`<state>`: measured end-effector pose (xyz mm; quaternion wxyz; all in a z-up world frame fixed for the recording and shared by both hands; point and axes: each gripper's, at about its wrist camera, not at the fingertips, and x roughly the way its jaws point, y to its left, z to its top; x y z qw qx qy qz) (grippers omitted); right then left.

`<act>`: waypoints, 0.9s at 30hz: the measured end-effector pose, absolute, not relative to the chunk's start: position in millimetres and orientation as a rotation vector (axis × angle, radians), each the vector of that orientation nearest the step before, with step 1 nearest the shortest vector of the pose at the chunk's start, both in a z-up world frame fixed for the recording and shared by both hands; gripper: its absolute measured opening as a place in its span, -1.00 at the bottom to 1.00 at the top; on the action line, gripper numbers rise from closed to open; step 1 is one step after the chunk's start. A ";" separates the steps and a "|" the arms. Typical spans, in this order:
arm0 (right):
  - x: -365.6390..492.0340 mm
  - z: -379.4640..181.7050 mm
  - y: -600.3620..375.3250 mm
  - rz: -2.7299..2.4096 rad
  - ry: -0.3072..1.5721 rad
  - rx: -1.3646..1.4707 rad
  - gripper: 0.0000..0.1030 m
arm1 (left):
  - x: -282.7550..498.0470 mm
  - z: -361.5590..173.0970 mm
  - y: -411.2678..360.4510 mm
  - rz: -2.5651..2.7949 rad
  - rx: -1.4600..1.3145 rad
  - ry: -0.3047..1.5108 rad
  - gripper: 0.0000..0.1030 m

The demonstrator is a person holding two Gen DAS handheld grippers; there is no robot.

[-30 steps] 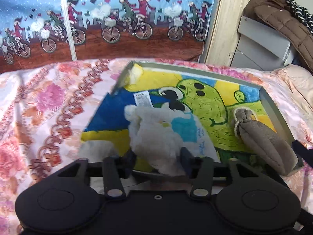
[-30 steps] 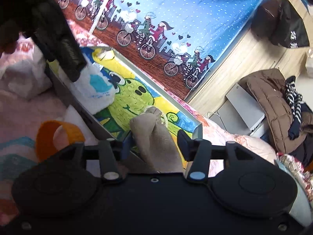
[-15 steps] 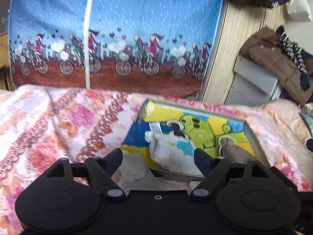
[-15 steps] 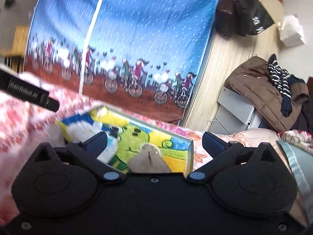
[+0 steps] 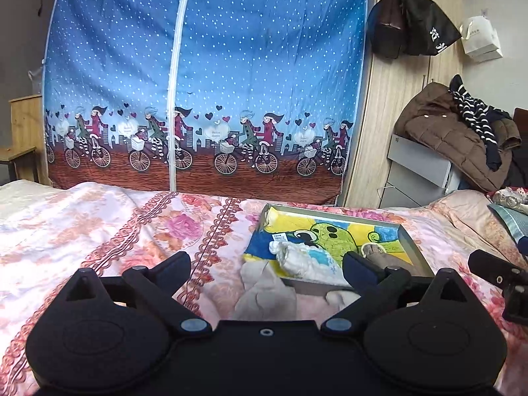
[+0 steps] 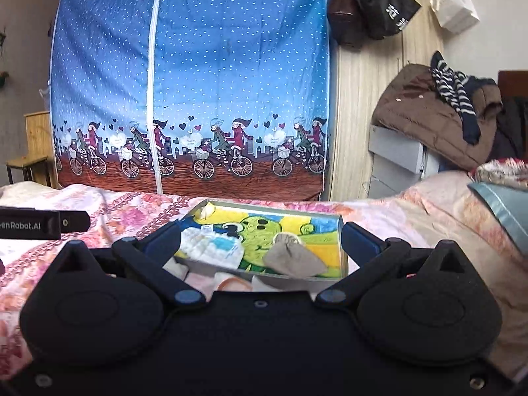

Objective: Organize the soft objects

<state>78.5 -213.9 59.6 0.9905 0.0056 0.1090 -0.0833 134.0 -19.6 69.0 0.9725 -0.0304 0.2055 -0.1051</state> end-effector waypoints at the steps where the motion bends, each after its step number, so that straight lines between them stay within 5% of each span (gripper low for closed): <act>1: 75.9 59.1 -215.5 -0.170 0.222 0.023 0.99 | 127.3 69.0 -17.6 -0.212 -0.067 0.415 0.92; 14: 53.1 29.7 -203.3 -0.192 0.357 0.175 0.99 | 51.8 57.4 12.5 -0.195 -0.040 0.402 0.98; 27: 59.5 13.3 -178.4 -0.172 0.459 0.008 0.99 | 39.0 15.1 36.0 -0.152 -0.110 0.547 0.98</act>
